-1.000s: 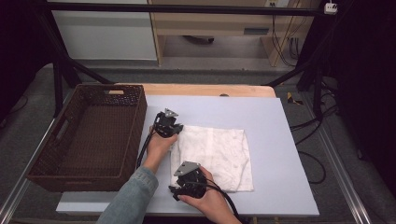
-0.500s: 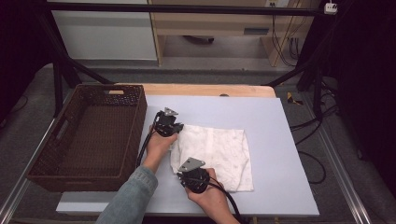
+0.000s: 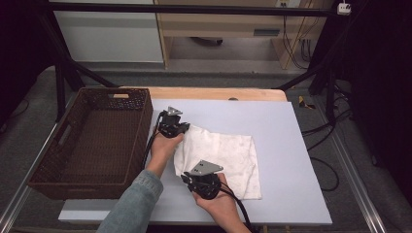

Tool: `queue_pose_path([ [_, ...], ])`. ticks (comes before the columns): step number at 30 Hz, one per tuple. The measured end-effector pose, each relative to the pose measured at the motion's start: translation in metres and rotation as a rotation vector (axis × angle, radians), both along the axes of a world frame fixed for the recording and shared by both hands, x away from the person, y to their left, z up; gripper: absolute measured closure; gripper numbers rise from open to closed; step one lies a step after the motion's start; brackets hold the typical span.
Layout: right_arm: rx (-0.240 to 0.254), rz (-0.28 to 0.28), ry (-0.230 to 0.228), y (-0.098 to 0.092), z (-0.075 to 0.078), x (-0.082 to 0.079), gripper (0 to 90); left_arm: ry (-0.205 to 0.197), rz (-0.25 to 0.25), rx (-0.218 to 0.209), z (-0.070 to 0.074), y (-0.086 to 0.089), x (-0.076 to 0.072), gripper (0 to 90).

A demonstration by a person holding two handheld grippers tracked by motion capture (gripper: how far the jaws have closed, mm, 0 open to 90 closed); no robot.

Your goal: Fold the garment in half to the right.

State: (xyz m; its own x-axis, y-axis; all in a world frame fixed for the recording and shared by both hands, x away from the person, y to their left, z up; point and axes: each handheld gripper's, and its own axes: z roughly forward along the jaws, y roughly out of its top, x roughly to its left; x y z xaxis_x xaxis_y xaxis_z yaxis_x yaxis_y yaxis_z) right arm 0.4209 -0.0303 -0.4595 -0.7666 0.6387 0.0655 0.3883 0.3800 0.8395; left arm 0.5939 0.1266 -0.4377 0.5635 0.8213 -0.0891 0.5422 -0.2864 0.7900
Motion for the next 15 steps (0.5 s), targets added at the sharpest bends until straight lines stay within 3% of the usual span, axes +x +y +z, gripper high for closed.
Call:
queue_pose_path([
  [15, 0.041, -0.009, -0.009, -0.006, 0.014, 0.004, 83.2, -0.053, 0.008, 0.012, 0.018, -0.004, 0.002, 86.1],
])
